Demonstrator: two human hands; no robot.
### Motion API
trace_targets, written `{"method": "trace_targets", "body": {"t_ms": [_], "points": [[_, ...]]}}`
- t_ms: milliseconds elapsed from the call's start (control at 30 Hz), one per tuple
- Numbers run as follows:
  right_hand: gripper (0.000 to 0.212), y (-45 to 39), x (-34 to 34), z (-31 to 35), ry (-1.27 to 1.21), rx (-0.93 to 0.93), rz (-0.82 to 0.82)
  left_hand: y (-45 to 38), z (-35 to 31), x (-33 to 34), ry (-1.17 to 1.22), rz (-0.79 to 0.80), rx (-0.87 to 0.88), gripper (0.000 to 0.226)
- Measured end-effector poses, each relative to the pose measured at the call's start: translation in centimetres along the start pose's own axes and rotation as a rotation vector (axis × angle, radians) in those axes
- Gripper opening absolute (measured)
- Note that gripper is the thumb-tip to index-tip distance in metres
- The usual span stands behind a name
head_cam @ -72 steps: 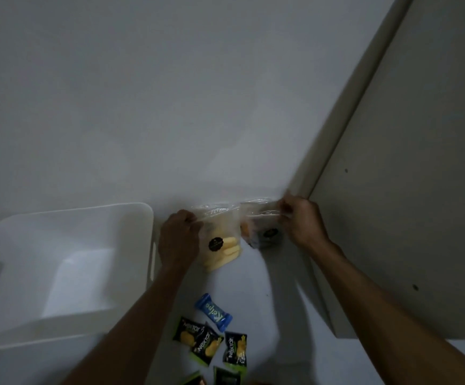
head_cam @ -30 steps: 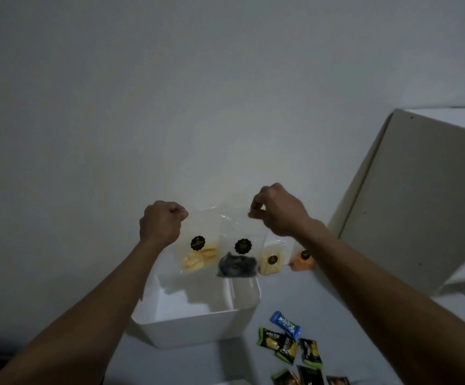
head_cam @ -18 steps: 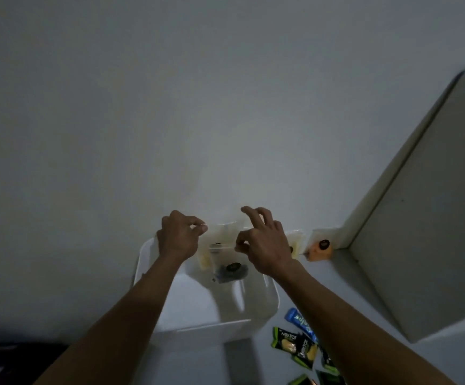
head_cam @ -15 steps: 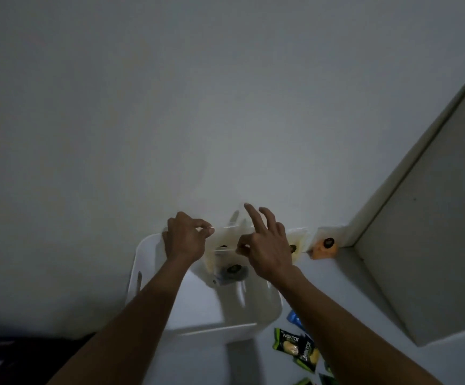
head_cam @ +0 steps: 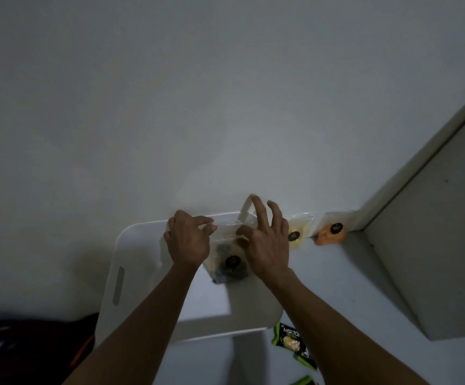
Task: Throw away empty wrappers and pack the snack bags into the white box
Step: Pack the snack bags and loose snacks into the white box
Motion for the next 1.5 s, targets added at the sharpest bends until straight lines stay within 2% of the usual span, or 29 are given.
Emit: {"method": "trace_targets", "body": {"t_ms": [200,333,467,667,800,933,1100,1233,1400,1500], "points": [[0.030,0.3,-0.6,-0.4,-0.035,0.036,-0.017,0.4,0.3,-0.8,0.153,-0.045,0.014,0.025],[0.037,1.2,-3.1,-0.4,-0.073,0.064,-0.045,1.5,0.4,-3.3,0.247,-0.075,0.014,0.027],[0.043,2.8,-6.5,-0.7,-0.126,0.143,0.006,3.6,0.1,-6.3,0.275,-0.113,0.037,0.027],[0.034,6.7,-12.6,-4.5,-0.266,0.238,-0.044,8.2,-3.4,-7.9,0.299,-0.100,0.116,0.027],[0.034,7.9,-15.4,-9.5,-0.305,0.347,-0.026,11.2,-8.1,-5.7,0.319,-0.063,0.227,0.025],[0.034,7.3,-16.3,-15.3,-0.313,0.439,-0.023,13.0,-13.0,-1.7,0.358,-0.012,0.257,0.027],[0.038,4.0,-14.5,-21.4,-0.275,0.426,0.010,11.3,-16.7,4.0,0.200,-0.013,0.201,0.034],[0.039,1.3,-11.8,-25.1,-0.237,0.384,0.013,9.0,-17.6,7.8,0.071,-0.097,0.191,0.032],[0.032,-0.6,-8.8,-27.8,-0.162,0.321,0.023,6.8,-17.8,11.5,-0.112,-0.064,0.122,0.036],[0.029,-0.8,-7.7,-28.6,-0.127,0.297,0.020,6.2,-18.0,12.2,-0.137,-0.066,0.093,0.033]]}}
Point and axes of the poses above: each hand's wrist, its own y-axis away from the middle knuckle, its own x-axis out of the palm, z = x × y, the point moved 4 cm from there along -y, towards the middle knuckle, and after that the axes turned 12 degrees about -y, right-handed, at the moved point
